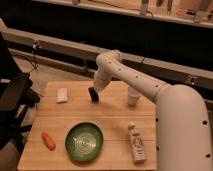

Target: Knock the eraser over

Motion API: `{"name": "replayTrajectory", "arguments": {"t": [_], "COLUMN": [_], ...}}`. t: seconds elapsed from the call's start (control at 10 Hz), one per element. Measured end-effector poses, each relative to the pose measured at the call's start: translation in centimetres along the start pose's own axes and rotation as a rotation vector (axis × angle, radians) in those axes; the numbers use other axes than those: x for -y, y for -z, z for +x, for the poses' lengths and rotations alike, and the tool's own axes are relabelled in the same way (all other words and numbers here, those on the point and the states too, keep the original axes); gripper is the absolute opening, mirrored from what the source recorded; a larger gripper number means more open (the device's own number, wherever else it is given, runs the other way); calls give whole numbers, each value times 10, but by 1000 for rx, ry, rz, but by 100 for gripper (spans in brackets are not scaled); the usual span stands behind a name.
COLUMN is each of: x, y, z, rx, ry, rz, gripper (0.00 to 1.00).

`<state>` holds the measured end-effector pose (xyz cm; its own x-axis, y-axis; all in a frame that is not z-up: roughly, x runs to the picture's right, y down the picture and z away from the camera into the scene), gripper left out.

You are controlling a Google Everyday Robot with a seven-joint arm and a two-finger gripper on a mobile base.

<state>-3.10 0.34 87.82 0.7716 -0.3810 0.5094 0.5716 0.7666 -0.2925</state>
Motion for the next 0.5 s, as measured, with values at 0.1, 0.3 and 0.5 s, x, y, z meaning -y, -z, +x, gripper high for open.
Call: {"name": "replayTrajectory", "arguments": {"t": [0.1,0.3,0.5], "x": [1,2,3], "y": [-1,-2,-3], "z": [0,-1,-1], "rx": [1,2,2], "ry": [1,5,7], "rz": [1,3,4], "gripper": [0,0,0]}}
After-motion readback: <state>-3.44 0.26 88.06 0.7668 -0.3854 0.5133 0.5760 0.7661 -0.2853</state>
